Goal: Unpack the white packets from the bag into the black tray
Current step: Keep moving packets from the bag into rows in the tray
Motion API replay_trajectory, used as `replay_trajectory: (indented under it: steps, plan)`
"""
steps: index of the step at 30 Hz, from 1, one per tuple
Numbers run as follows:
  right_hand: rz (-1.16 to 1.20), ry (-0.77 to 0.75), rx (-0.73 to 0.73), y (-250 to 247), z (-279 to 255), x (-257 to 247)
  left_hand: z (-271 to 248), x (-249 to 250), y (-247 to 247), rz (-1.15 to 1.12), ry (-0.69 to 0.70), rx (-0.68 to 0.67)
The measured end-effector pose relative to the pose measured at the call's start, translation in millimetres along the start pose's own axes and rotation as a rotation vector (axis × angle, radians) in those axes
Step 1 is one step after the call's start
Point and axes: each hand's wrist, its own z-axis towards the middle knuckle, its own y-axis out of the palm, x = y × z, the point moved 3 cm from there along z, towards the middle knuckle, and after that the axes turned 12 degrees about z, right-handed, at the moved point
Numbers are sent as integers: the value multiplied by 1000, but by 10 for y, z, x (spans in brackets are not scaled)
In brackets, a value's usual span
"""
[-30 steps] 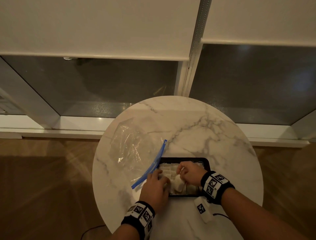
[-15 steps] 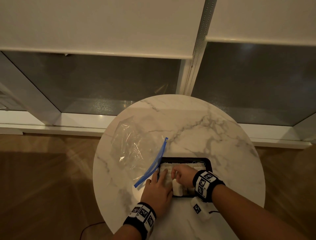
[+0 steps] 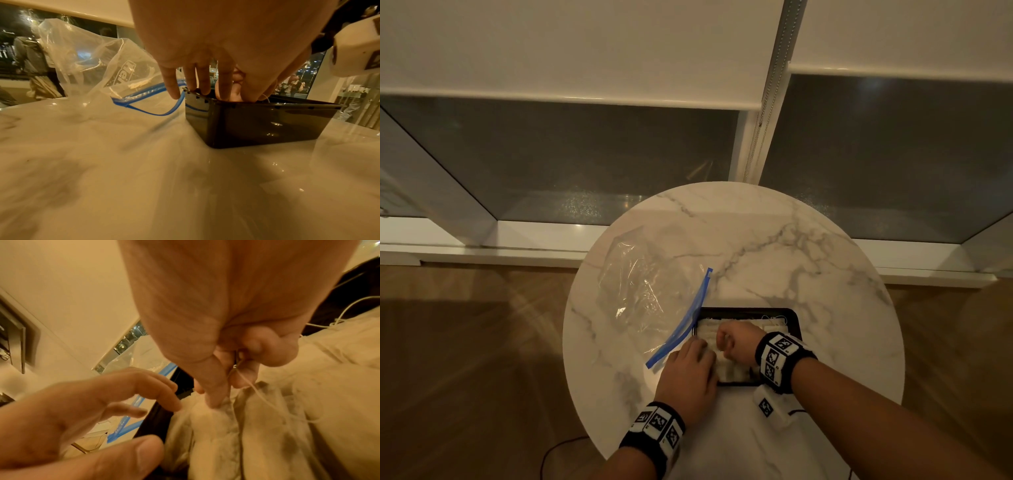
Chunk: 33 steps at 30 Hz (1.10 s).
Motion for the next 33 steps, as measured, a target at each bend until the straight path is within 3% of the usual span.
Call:
replay_trajectory:
  steps: [4,7,12,17,21,26,33]
  plan:
    - [-10,-1,11,8,37,10,-11,68,3,21,31,54]
    - [-4,-28,48,-32,22,6,-17,149,75,91,98,12]
    - [183,6,261,-253,-116,210,-29,180,206,202,149,-36]
    - [311,74,405,-374,-432,548,3,197,198,212,161,21]
    - [168,107,399,-237,-711,677,47,321,191,167,215,54]
    - [-263,176,432,-57,-882,738,58,484,308,197,256,35]
    - [-309,180,267,216,-986,806,46,555,300,216,220,-12]
